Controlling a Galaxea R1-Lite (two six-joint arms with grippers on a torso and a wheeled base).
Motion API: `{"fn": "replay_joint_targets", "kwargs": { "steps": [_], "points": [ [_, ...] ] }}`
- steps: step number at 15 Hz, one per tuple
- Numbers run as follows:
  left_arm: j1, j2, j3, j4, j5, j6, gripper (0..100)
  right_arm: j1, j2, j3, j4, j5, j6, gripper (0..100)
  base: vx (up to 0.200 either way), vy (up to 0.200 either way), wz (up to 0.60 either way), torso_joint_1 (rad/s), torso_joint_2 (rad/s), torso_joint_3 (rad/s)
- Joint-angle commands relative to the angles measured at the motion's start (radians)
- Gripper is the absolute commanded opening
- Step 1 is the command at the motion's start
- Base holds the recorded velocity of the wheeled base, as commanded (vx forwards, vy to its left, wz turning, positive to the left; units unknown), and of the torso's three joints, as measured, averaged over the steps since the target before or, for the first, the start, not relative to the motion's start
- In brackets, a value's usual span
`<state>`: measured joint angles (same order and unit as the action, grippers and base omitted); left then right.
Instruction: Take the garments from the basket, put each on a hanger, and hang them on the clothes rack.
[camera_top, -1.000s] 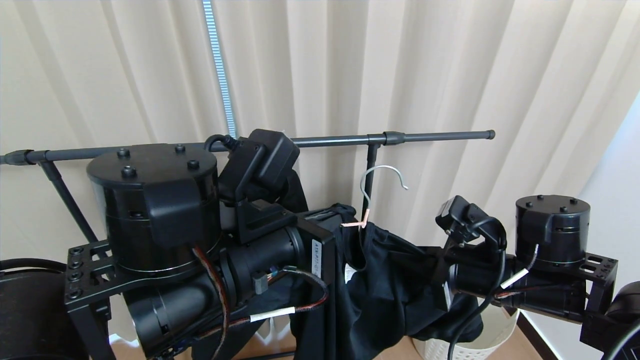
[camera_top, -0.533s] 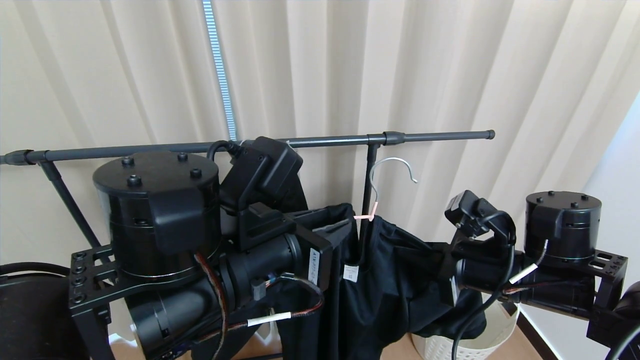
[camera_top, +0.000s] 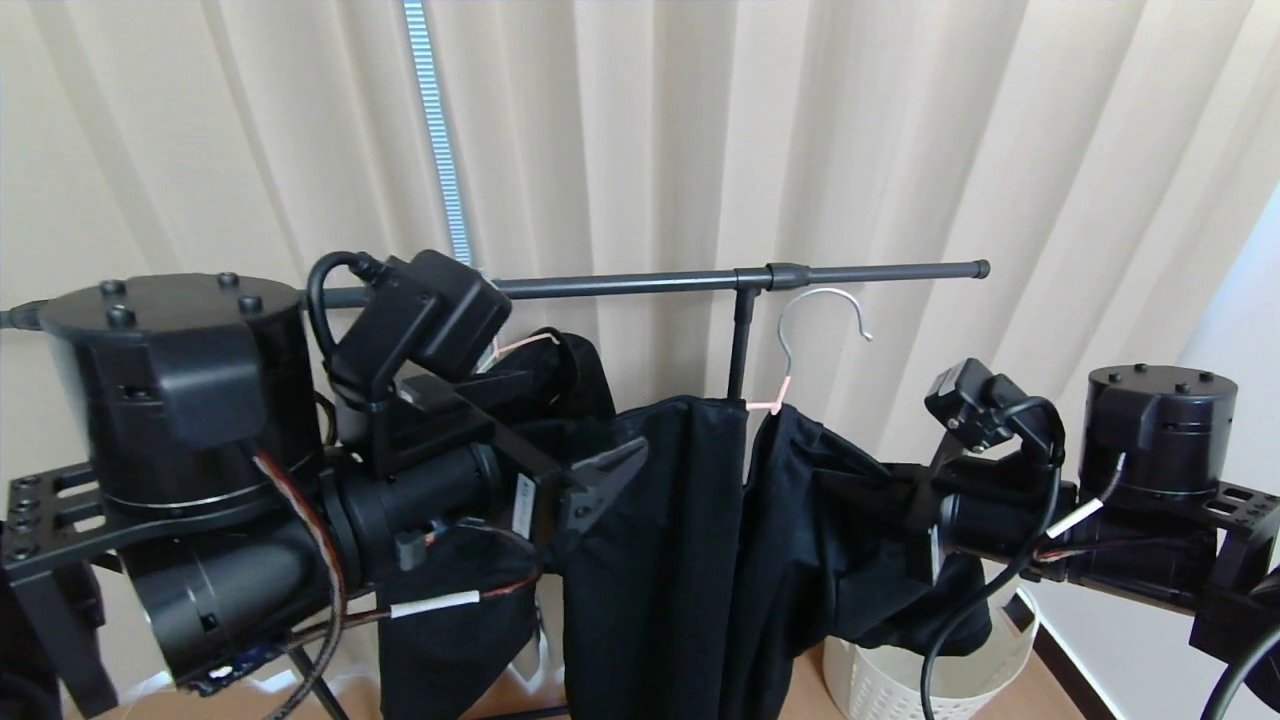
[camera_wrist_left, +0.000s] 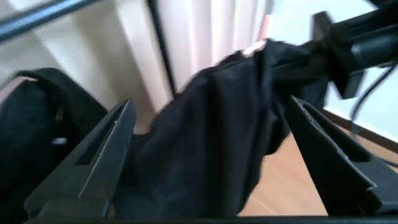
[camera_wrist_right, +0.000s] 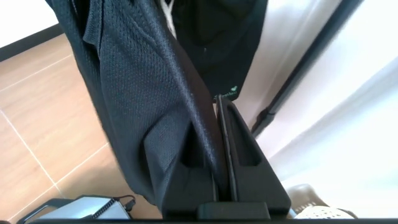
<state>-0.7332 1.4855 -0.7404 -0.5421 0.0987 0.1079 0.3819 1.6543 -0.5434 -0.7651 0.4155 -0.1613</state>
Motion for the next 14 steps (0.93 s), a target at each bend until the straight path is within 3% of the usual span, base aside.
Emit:
{"fn": "replay_joint_targets", "kwargs": {
  "steps": [1, 2, 3, 4, 7, 9, 11, 14],
  "points": [
    [0.158, -0.07, 0.039, 0.024, -0.14, -0.011, 100, -0.057, -0.021, 0.0, 0.001, 0.052, -0.006, 0, 0.0, 0.0, 0.0, 0.0, 0.0, 0.0],
    [0.242, -0.09, 0.069, 0.022, -0.298, -0.042, 100, -0.081, -0.022, 0.0, 0.001, 0.074, -0.015, 0, 0.0, 0.0, 0.0, 0.0, 0.0, 0.0],
    [0.279, -0.099, 0.078, 0.022, -0.366, -0.062, 100, -0.09, -0.021, 0.0, 0.001, 0.077, -0.024, 0, 0.0, 0.0, 0.0, 0.0, 0.0, 0.0],
    [0.353, -0.106, 0.102, 0.021, -0.485, -0.122, 100, -0.112, -0.016, 0.003, 0.001, 0.1, -0.049, 0, 0.0, 0.0, 0.0, 0.0, 0.0, 0.0],
    [0.448, -0.105, 0.202, -0.042, -0.637, -0.145, 100, -0.149, -0.017, 0.01, 0.004, 0.218, -0.055, 0, 0.0, 0.0, 0.0, 0.0, 0.0, 0.0],
    [0.471, -0.1, 0.296, -0.167, -0.676, -0.148, 100, -0.163, -0.017, 0.008, 0.003, 0.243, -0.055, 0, 0.0, 0.0, 0.0, 0.0, 0.0, 0.0],
    [0.472, -0.077, 0.323, -0.229, -0.686, -0.154, 100, -0.176, -0.017, 0.01, 0.003, 0.279, -0.055, 0, 0.0, 0.0, 0.0, 0.0, 0.0, 0.0],
    [0.454, -0.027, 0.331, -0.234, -0.689, -0.152, 100, -0.184, -0.019, 0.01, 0.003, 0.298, -0.055, 0, 0.0, 0.0, 0.0, 0.0, 0.0, 0.0]
  ]
}}
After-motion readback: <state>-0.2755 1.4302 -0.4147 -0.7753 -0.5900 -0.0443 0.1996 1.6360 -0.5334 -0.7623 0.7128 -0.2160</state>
